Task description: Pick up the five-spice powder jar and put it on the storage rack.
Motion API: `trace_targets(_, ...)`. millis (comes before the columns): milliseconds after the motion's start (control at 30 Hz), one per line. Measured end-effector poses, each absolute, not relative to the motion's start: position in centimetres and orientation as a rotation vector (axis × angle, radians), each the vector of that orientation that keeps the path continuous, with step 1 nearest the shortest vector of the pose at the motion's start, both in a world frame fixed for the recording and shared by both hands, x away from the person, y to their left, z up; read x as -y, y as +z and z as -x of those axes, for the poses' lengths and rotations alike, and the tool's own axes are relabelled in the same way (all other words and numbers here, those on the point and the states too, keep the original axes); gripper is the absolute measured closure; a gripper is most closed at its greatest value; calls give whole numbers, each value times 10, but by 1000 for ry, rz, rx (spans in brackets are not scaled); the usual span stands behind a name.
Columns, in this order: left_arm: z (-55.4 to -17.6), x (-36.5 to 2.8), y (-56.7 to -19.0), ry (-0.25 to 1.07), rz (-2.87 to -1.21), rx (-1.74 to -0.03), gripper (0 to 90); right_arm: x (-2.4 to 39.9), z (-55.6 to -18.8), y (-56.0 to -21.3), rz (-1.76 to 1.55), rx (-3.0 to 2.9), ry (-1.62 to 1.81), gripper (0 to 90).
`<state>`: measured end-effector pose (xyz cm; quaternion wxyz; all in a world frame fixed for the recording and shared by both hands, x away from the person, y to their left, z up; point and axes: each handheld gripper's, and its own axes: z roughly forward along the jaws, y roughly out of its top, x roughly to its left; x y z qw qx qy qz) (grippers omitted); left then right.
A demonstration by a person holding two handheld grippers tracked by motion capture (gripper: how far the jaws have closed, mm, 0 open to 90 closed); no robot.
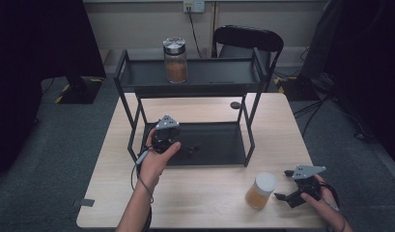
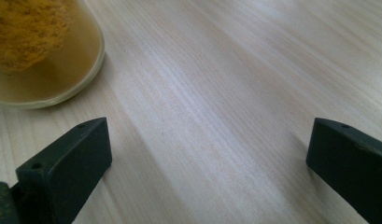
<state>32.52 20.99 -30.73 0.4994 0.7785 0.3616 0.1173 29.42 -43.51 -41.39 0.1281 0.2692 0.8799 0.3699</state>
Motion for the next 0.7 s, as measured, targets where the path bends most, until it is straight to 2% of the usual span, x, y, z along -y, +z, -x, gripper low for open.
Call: trace_targets(700, -329, -196, -355, 251, -1930, -895, 17, 435, -294, -414, -786, -2558, 1075, 0)
